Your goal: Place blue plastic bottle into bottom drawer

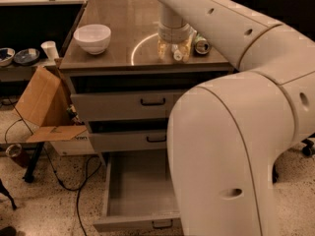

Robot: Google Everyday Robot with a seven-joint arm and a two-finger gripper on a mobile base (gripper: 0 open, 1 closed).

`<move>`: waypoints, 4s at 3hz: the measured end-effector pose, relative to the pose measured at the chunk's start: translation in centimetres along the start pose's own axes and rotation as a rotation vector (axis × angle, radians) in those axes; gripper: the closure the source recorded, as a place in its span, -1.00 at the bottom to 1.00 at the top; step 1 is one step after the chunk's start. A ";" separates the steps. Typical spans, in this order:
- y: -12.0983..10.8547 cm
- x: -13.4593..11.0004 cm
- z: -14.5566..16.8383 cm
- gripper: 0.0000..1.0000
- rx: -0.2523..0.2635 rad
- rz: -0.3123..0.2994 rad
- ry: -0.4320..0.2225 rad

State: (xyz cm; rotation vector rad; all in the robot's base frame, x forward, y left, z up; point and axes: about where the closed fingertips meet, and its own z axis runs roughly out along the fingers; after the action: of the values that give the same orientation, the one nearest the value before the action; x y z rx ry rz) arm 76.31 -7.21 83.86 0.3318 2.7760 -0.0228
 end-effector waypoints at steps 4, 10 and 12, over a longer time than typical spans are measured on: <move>-1.6 1.0 -4.0 1.00 -0.101 -0.064 -0.114; -7.5 11.7 -7.1 1.00 -0.712 -0.652 -0.012; -8.0 17.3 -1.6 1.00 -0.698 -1.032 0.218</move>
Offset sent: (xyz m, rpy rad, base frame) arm -0.0067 -0.0039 0.0141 0.0126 -0.0217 0.0045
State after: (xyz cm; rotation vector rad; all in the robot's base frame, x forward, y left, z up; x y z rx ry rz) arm 58.10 -10.95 79.27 -1.2995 2.5985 0.7256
